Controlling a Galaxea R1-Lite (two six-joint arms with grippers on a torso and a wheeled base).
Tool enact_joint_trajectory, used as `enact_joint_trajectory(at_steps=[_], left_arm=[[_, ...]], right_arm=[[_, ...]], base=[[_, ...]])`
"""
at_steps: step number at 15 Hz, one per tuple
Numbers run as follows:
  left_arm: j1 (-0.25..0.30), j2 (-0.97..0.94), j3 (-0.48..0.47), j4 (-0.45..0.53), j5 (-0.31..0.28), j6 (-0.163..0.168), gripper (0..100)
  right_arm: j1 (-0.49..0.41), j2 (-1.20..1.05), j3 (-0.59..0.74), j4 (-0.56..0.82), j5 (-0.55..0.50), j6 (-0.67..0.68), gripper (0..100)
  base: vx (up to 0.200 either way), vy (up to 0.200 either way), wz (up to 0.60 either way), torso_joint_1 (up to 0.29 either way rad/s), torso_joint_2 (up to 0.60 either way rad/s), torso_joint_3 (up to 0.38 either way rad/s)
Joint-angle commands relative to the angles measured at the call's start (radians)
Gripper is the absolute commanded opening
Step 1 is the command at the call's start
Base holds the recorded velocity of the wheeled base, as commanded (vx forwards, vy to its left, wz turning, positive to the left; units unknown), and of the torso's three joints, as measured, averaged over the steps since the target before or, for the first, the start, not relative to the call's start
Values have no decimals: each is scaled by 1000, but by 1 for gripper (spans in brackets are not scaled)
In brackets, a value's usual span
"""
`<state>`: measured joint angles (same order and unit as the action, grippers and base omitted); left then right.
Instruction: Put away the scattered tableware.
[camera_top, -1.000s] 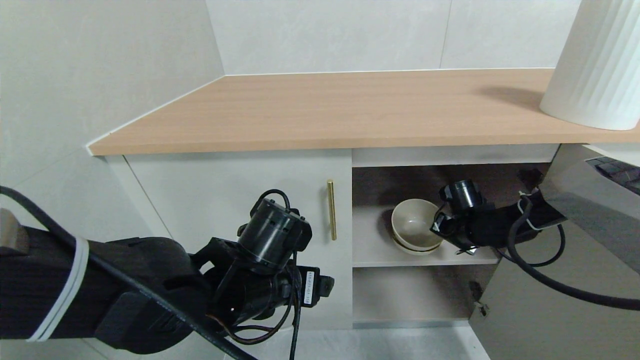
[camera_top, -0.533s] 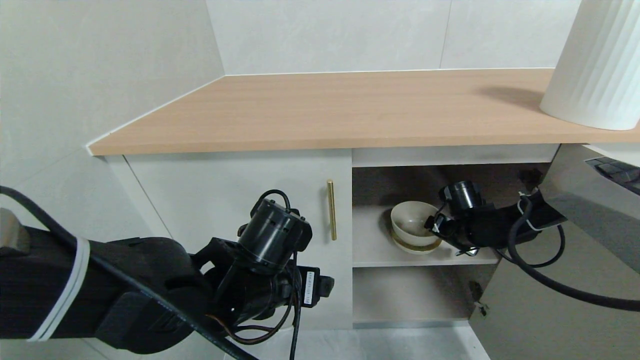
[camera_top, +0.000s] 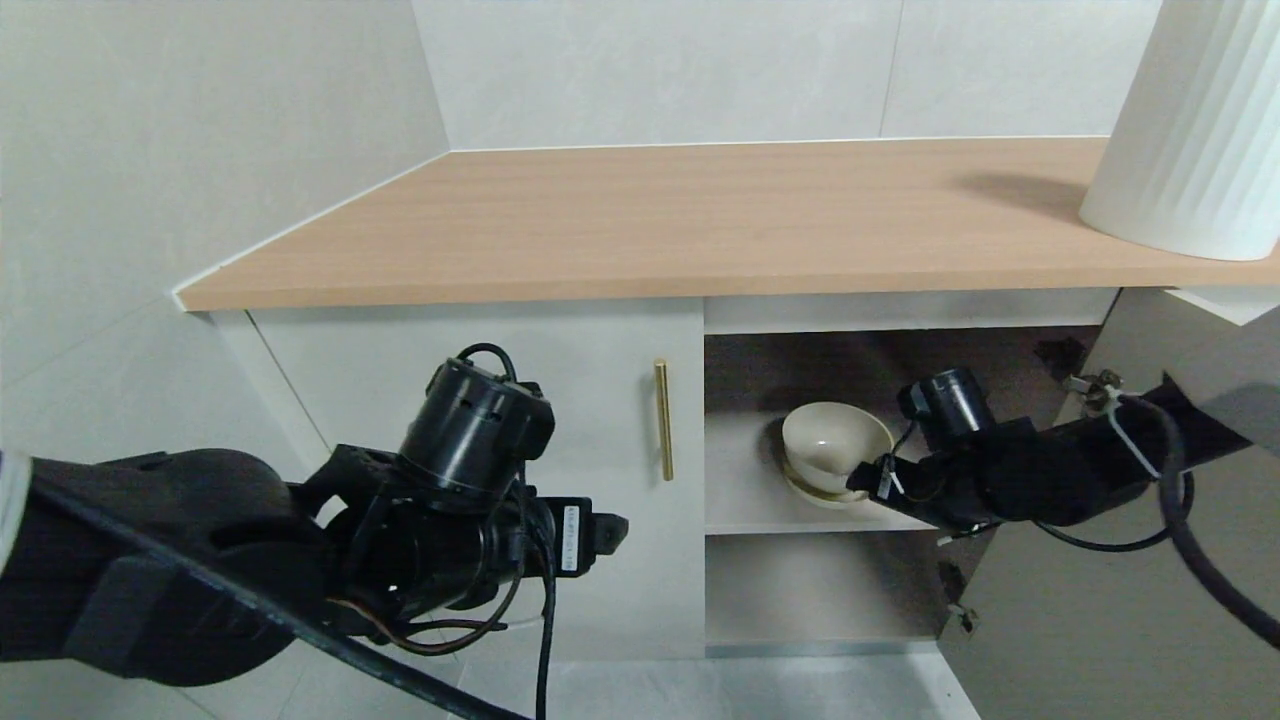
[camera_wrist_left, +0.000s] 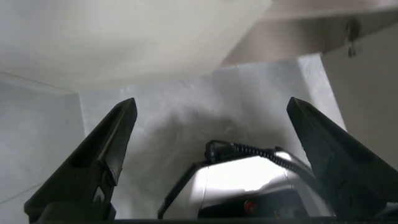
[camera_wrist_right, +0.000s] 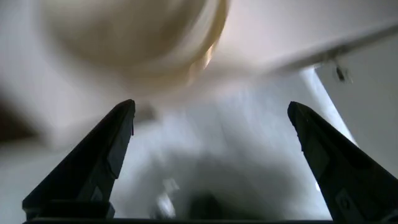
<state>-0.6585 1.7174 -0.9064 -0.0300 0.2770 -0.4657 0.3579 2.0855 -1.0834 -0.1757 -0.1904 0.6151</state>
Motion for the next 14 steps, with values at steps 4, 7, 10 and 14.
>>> enact_joint_trajectory(at_steps=[4, 7, 10, 14], left_arm=[[28, -260, 53, 114, -2, 4, 100], [69, -322, 126, 121, -1, 6, 100], [77, -315, 133, 119, -2, 6, 100], [76, -272, 127, 114, -4, 9, 100]], right_arm=[[107, -463, 214, 231, 126, -156, 100], [151, -595, 290, 254, 129, -178, 100], [174, -630, 304, 292, 118, -179, 100], [188, -647, 304, 335, 118, -179, 100]], base=[[0, 0, 0, 0, 0, 0], [0, 0, 0, 0, 0, 0], [0, 0, 0, 0, 0, 0], [0, 0, 0, 0, 0, 0]])
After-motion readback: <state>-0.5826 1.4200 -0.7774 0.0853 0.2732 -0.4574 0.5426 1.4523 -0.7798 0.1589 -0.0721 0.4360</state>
